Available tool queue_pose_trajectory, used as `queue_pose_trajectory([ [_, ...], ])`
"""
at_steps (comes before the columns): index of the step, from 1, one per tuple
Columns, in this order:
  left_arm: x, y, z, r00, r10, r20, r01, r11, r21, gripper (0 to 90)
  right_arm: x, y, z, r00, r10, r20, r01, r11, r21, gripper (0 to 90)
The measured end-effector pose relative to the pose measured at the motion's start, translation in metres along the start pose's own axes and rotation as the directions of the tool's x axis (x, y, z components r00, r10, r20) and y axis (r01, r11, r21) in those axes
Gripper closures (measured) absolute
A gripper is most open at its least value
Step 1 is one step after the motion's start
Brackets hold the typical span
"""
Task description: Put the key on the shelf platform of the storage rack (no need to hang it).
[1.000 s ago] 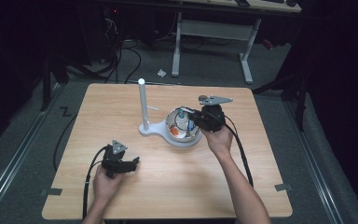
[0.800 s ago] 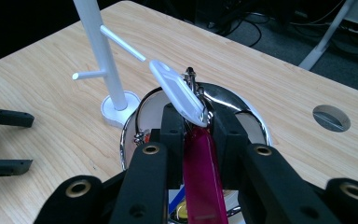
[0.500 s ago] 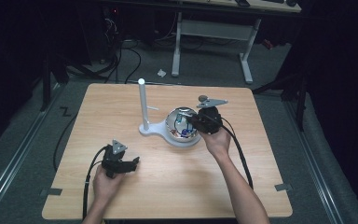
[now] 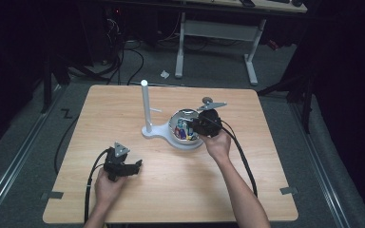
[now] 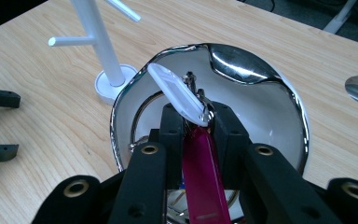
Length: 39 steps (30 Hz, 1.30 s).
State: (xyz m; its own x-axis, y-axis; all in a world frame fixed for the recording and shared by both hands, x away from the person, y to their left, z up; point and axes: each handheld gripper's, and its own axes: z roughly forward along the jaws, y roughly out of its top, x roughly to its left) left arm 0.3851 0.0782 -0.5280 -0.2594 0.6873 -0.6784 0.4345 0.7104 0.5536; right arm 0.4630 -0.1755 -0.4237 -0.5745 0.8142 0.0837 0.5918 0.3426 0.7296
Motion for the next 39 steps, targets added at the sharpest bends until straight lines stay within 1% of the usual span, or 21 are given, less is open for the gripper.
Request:
queue_pose_trajectory([
  [3, 0.000, 0.000, 0.000, 1.0000, 0.002, 0.000, -0.002, 1.0000, 0.000, 20.9, -0.001, 0.000, 0.003, 1.0000, 0.002, -0.007, -0.002, 1.000, 0.000, 76.4],
  [6, 0.000, 0.000, 0.000, 1.0000, -0.001, 0.000, 0.001, 1.0000, 0.000, 20.9, -0.001, -0.001, 0.006, 1.0000, 0.002, -0.003, -0.002, 1.000, 0.014, 76.5],
  [12, 0.000, 0.000, 0.000, 1.0000, 0.001, 0.000, -0.001, 1.0000, 0.000, 20.9, -0.002, -0.003, 0.010, 0.9998, 0.015, -0.013, -0.014, 1.000, 0.016, 75.6],
  [14, 0.000, 0.000, 0.000, 1.0000, 0.000, -0.001, 0.000, 1.0000, 0.000, 20.9, -0.002, -0.002, 0.009, 0.9997, 0.019, -0.013, -0.019, 1.000, 0.008, 69.4],
  [16, 0.000, 0.000, 0.000, 1.0000, -0.001, -0.001, 0.001, 1.0000, 0.000, 20.9, -0.002, -0.001, 0.006, 0.9999, 0.013, -0.005, -0.013, 1.000, -0.004, 67.7],
  [18, 0.000, 0.000, 0.000, 1.0000, 0.000, 0.000, 0.000, 1.0000, -0.001, 20.9, -0.003, -0.001, 0.001, 0.9997, 0.022, -0.008, -0.022, 1.000, -0.015, 67.3],
  [20, 0.000, 0.000, 0.000, 1.0000, 0.000, -0.001, 0.000, 1.0000, 0.000, 20.9, -0.004, -0.002, -0.003, 0.9998, 0.020, 0.000, -0.020, 1.000, -0.023, 66.4],
  [22, 0.000, 0.000, 0.000, 1.0000, 0.000, 0.000, 0.000, 1.0000, -0.001, 20.9, -0.005, -0.004, -0.008, 0.9996, 0.026, 0.007, -0.026, 0.999, -0.041, 65.7],
  [23, 0.000, 0.000, 0.000, 1.0000, 0.000, -0.001, 0.000, 1.0000, -0.001, 20.9, -0.007, -0.006, -0.010, 0.9993, 0.038, 0.005, -0.037, 0.998, -0.051, 65.1],
  [24, 0.000, 0.000, 0.000, 1.0000, 0.000, -0.001, 0.000, 1.0000, -0.001, 20.9, -0.009, -0.008, -0.012, 0.9990, 0.045, 0.004, -0.045, 0.998, -0.053, 64.4],
  [27, 0.000, 0.000, 0.000, 1.0000, -0.001, -0.001, 0.001, 1.0000, -0.001, 20.9, -0.012, -0.010, -0.015, 0.9990, 0.040, 0.018, -0.040, 0.998, -0.039, 62.2],
  [31, 0.000, 0.000, 0.000, 1.0000, -0.001, -0.001, 0.001, 1.0000, -0.001, 20.9, -0.015, -0.011, -0.024, 0.9986, 0.052, 0.010, -0.052, 0.997, -0.051, 61.1],
  [33, 0.000, 0.000, 0.000, 1.0000, -0.001, -0.001, 0.001, 1.0000, -0.001, 20.9, -0.015, -0.012, -0.027, 0.9985, 0.052, 0.017, -0.051, 0.997, -0.056, 60.4],
  [35, 0.000, 0.000, 0.000, 1.0000, -0.001, -0.001, 0.001, 1.0000, -0.001, 20.9, -0.015, -0.015, -0.031, 0.9978, 0.064, 0.016, -0.063, 0.996, -0.069, 60.4],
  [39, 0.000, 0.000, 0.000, 1.0000, 0.002, -0.001, -0.002, 1.0000, -0.001, 20.9, -0.020, -0.020, -0.039, 0.9963, 0.084, 0.016, -0.082, 0.993, -0.080, 58.5],
])
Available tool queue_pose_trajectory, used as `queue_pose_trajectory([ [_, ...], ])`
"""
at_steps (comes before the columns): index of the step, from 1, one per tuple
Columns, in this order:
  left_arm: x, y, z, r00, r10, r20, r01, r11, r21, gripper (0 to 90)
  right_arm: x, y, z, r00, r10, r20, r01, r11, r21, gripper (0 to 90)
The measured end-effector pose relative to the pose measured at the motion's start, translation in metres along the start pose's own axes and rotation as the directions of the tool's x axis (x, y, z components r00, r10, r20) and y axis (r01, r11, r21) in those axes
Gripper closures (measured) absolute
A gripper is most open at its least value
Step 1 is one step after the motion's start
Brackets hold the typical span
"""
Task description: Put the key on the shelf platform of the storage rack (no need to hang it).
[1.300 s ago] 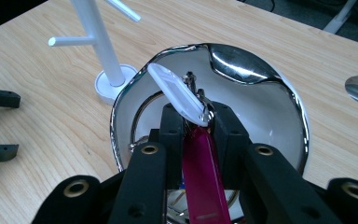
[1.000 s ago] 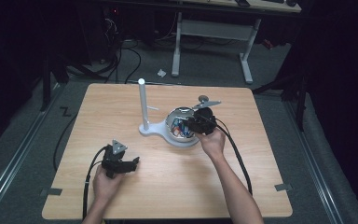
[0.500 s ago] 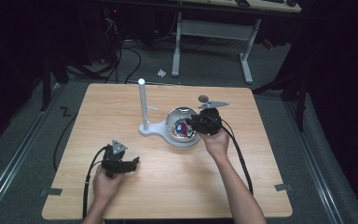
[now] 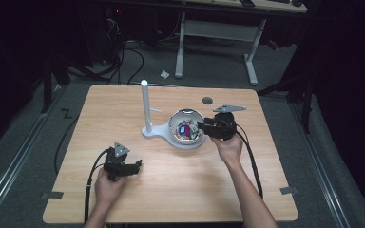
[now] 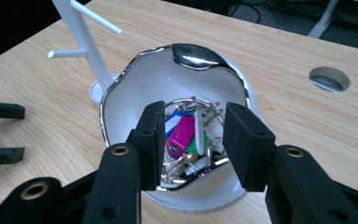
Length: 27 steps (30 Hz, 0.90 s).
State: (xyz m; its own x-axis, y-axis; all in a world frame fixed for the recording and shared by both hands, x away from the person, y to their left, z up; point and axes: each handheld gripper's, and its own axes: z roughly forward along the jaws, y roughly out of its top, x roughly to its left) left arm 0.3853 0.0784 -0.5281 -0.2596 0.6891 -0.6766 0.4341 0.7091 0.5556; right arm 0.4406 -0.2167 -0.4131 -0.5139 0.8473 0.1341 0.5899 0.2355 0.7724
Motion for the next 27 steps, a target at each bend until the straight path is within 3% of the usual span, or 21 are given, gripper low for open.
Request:
queue_pose_trajectory([
  [7, 0.000, 0.000, 0.000, 1.0000, -0.001, 0.000, 0.001, 1.0000, 0.000, 20.9, -0.005, -0.008, -0.022, 0.9990, 0.045, -0.003, -0.045, 0.998, -0.048, 57.4],
  [19, -0.001, 0.000, 0.000, 1.0000, -0.008, -0.004, 0.008, 1.0000, 0.001, 20.9, -0.007, -0.016, -0.048, 0.9990, 0.038, 0.025, -0.036, 0.998, -0.057, 56.9],
  [23, -0.001, 0.000, 0.000, 0.9999, -0.010, -0.005, 0.010, 0.9999, 0.001, 20.9, -0.011, -0.022, -0.056, 0.9972, 0.074, 0.010, -0.073, 0.995, -0.067, 56.6],
  [27, -0.001, 0.000, 0.000, 0.9999, -0.010, -0.005, 0.010, 0.9999, 0.001, 20.9, -0.010, -0.022, -0.062, 0.9973, 0.072, 0.011, -0.071, 0.994, -0.087, 56.5],
])
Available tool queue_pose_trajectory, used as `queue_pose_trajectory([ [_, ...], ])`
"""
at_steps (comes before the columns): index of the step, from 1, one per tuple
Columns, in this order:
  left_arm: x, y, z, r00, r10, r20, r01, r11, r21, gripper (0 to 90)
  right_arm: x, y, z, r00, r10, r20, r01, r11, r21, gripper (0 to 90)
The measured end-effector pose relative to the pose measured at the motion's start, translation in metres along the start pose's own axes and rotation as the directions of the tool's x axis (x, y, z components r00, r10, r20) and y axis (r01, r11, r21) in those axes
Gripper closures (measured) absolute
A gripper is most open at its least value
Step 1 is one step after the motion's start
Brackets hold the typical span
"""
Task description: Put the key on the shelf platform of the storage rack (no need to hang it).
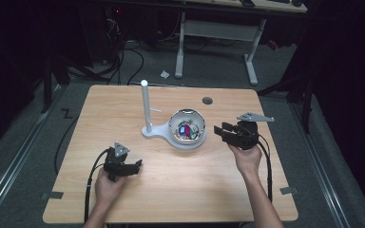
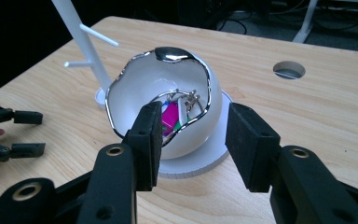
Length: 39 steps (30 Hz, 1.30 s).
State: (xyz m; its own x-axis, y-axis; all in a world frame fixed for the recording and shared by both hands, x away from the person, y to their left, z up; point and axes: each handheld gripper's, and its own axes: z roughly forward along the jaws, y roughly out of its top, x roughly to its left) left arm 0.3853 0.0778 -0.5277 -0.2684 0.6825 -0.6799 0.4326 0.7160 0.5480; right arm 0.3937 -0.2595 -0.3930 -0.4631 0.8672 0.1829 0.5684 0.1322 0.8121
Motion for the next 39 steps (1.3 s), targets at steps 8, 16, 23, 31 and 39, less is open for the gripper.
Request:
queue_pose_trajectory([
  [8, 0.000, 0.000, 0.000, 1.0000, 0.006, 0.005, -0.006, 1.0000, -0.001, 20.9, 0.005, -0.008, -0.008, 0.9995, 0.003, -0.031, -0.003, 1.000, -0.004, 56.0],
  [16, 0.000, 0.000, 0.000, 1.0000, 0.004, 0.005, -0.004, 1.0000, 0.000, 20.9, 0.005, -0.014, -0.020, 0.9998, 0.007, -0.017, -0.007, 1.000, -0.006, 55.7],
  [23, 0.000, 0.000, 0.000, 1.0000, 0.003, 0.005, -0.003, 1.0000, -0.001, 20.9, -0.001, -0.023, -0.030, 0.9994, 0.034, 0.003, -0.034, 0.999, -0.028, 55.8],
  [31, 0.000, 0.000, 0.000, 1.0000, 0.004, 0.005, -0.004, 1.0000, 0.000, 20.9, -0.001, -0.037, -0.034, 0.9990, 0.044, 0.000, -0.044, 0.999, -0.022, 55.6],
  [39, 0.000, 0.000, 0.000, 1.0000, -0.003, -0.001, 0.003, 1.0000, 0.000, 20.9, -0.001, -0.052, -0.036, 0.9986, 0.052, 0.003, -0.052, 0.999, -0.008, 55.4],
])
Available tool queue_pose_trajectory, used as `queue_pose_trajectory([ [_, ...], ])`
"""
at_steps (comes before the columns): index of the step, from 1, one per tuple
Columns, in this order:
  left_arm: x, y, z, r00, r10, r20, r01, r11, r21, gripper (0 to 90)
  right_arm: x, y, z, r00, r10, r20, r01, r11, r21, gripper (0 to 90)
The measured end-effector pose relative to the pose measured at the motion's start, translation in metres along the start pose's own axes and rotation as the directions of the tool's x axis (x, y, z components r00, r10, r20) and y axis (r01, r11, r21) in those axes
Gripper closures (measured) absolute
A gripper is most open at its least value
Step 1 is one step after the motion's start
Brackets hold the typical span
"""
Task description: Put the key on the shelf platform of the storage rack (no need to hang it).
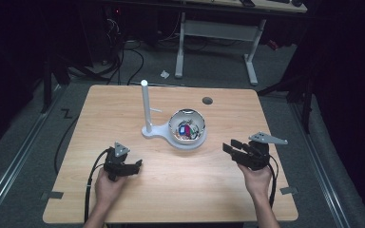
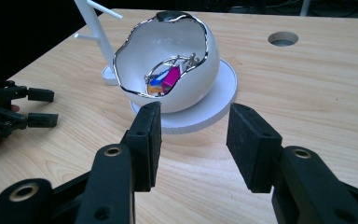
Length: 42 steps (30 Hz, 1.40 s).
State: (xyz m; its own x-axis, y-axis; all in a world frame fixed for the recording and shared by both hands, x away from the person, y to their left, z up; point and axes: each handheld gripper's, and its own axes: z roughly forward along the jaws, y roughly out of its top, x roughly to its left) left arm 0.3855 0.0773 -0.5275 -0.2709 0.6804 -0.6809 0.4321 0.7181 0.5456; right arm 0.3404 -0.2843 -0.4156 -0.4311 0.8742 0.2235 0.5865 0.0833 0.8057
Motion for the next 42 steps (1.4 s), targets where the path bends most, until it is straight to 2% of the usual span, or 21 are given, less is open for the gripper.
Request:
queue_pose_trajectory([
  [5, 0.000, 0.000, 0.000, 1.0000, -0.001, -0.001, 0.001, 1.0000, 0.000, 20.9, -0.003, -0.008, 0.004, 0.9999, 0.013, -0.001, -0.013, 1.000, 0.007, 55.5],
  [8, 0.000, 0.000, 0.000, 1.0000, -0.001, -0.001, 0.001, 1.0000, 0.000, 20.9, -0.002, -0.011, 0.008, 1.0000, -0.002, 0.005, 0.002, 1.000, 0.019, 55.5],
  [15, 0.001, 0.000, 0.000, 1.0000, 0.008, 0.004, -0.008, 1.0000, -0.002, 20.9, -0.004, -0.024, 0.019, 0.9997, 0.023, 0.001, -0.023, 0.999, 0.042, 55.5],
  [18, 0.000, 0.000, 0.000, 1.0000, 0.000, 0.000, 0.000, 1.0000, -0.001, 20.9, -0.005, -0.026, 0.022, 0.9999, 0.015, 0.003, -0.015, 0.999, 0.046, 55.5],
  [21, 0.001, 0.000, 0.000, 0.9999, 0.009, 0.004, -0.009, 1.0000, -0.002, 20.9, -0.004, -0.028, 0.023, 0.9997, 0.024, 0.003, -0.024, 0.999, 0.043, 55.5],
  [28, 0.001, 0.000, 0.000, 1.0000, 0.009, 0.004, -0.009, 1.0000, -0.002, 20.9, -0.004, -0.037, 0.031, 0.9995, 0.019, 0.026, -0.021, 0.998, 0.061, 55.6],
  [38, 0.000, 0.000, 0.000, 1.0000, 0.007, 0.003, -0.007, 1.0000, -0.003, 20.9, -0.005, -0.052, 0.039, 0.9985, 0.038, 0.040, -0.041, 0.996, 0.081, 55.6],
  [40, 0.000, 0.000, 0.000, 1.0000, 0.008, 0.003, -0.008, 1.0000, -0.003, 20.9, -0.005, -0.052, 0.039, 0.9985, 0.018, 0.052, -0.022, 0.996, 0.086, 55.6],
  [42, 0.000, 0.000, 0.000, 1.0000, 0.007, 0.003, -0.007, 1.0000, -0.003, 20.9, -0.005, -0.053, 0.040, 0.9981, 0.017, 0.058, -0.022, 0.996, 0.089, 55.6],
])
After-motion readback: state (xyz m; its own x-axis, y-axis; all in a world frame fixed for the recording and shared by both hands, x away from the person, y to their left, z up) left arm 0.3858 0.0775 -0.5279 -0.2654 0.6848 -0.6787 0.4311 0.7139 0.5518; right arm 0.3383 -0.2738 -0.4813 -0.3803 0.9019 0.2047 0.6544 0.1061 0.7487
